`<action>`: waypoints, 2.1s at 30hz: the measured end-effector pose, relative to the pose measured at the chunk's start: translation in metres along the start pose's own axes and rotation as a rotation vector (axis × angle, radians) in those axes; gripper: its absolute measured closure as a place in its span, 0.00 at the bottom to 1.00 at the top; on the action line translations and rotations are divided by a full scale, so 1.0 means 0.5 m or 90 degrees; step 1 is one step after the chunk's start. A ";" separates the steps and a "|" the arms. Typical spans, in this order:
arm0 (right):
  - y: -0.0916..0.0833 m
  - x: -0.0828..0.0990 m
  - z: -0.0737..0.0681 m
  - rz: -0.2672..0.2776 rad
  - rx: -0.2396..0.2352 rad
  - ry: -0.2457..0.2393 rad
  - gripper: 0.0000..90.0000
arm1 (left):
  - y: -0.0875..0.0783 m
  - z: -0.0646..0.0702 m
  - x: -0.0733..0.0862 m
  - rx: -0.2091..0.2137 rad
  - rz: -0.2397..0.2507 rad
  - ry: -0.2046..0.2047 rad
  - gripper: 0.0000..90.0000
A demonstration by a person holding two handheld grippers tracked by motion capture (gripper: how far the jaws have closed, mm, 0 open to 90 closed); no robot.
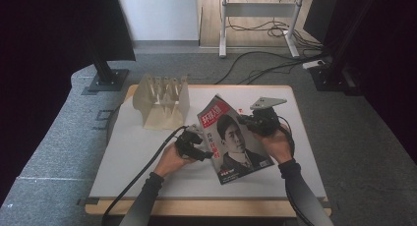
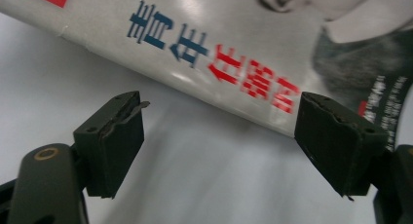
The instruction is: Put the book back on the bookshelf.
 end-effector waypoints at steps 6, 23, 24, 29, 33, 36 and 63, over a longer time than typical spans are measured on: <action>-0.014 -0.008 -0.010 0.013 -0.015 -0.013 0.96 | 0.018 -0.013 -0.011 0.057 0.026 -0.008 0.21; -0.035 -0.026 -0.029 0.037 -0.059 -0.035 0.96 | -0.004 -0.001 -0.047 -0.006 0.066 0.026 0.34; -0.035 -0.026 -0.029 0.037 -0.059 -0.037 0.96 | -0.008 0.002 -0.050 -0.012 0.078 0.028 0.37; -0.036 -0.026 -0.028 0.038 -0.055 -0.041 0.96 | -0.029 0.010 -0.063 -0.025 0.094 0.038 0.51; -0.034 -0.025 -0.028 0.037 -0.053 -0.045 0.96 | -0.043 0.014 -0.073 -0.016 0.095 0.029 0.64; -0.033 -0.025 -0.028 0.035 -0.050 -0.048 0.96 | -0.052 0.018 -0.079 -0.008 0.083 0.021 0.70; -0.012 0.028 0.058 0.008 0.021 0.019 0.95 | -0.174 0.077 -0.108 -0.147 0.128 0.137 0.95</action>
Point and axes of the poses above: each handheld gripper's, and its own axes: y roughly forward along the jaws, x roughly out of its underside, z roughly to its right, the point moved 3 cm from there along y, roughly forward along the jaws, and after that the axes turned 9 degrees about x, right-handed, at the moved point
